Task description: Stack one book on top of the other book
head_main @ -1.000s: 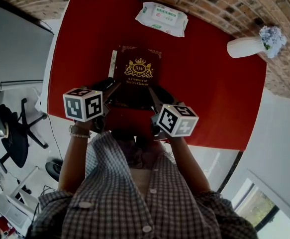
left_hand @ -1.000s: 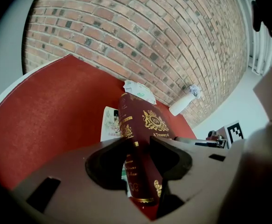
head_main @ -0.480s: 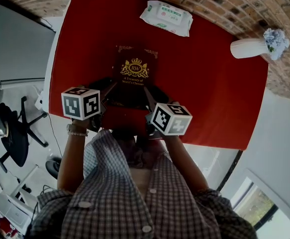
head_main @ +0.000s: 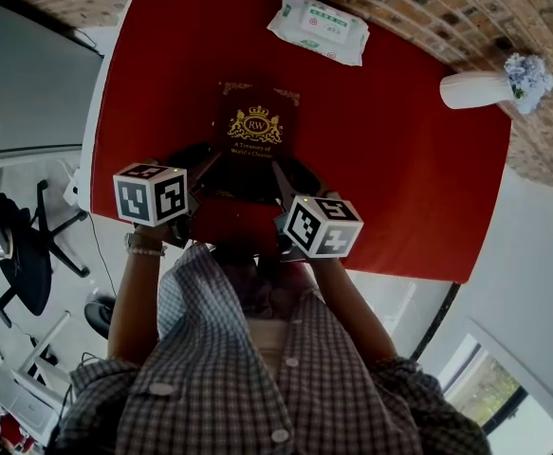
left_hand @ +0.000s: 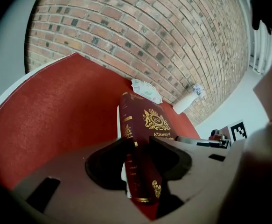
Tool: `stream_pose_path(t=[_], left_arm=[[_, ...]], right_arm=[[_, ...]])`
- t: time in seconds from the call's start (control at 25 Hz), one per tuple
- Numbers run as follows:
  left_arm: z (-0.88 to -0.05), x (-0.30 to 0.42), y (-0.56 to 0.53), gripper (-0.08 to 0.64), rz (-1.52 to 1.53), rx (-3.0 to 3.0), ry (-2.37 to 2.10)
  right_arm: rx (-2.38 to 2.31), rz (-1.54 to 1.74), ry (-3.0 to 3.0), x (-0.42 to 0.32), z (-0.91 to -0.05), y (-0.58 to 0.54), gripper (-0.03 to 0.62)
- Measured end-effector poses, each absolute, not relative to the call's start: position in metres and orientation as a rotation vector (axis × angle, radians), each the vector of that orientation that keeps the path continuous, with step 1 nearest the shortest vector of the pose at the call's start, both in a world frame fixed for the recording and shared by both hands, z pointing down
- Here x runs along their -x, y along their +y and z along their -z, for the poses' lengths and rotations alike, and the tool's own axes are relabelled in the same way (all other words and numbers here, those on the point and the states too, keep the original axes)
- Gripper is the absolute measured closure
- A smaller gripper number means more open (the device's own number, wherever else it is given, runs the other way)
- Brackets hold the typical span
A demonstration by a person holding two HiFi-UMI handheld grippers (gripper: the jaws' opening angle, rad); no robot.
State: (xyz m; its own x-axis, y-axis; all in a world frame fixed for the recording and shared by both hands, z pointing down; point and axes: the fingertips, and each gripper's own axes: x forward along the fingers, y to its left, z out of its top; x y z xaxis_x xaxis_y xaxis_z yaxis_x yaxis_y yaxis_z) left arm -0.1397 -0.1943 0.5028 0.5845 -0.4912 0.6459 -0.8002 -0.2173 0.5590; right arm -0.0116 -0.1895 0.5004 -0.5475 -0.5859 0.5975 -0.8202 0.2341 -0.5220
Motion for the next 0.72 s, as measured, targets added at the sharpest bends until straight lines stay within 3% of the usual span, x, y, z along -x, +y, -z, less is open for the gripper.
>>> stream_pose_path(t=[0.44,0.72], left_arm=[[-0.498,0.14,-0.194,0.402,-0.414,-1.898,-1.085],[-0.484,0.144,-0.195,0.419,-0.406,-1.937,-1.125]], right_arm=[[-1.329,-1.207,-2.216,0.004,-0.5,-0.19,0.407],[-1.363,-1.132,-2.219,-0.006,-0.493,-0.192,0.452]])
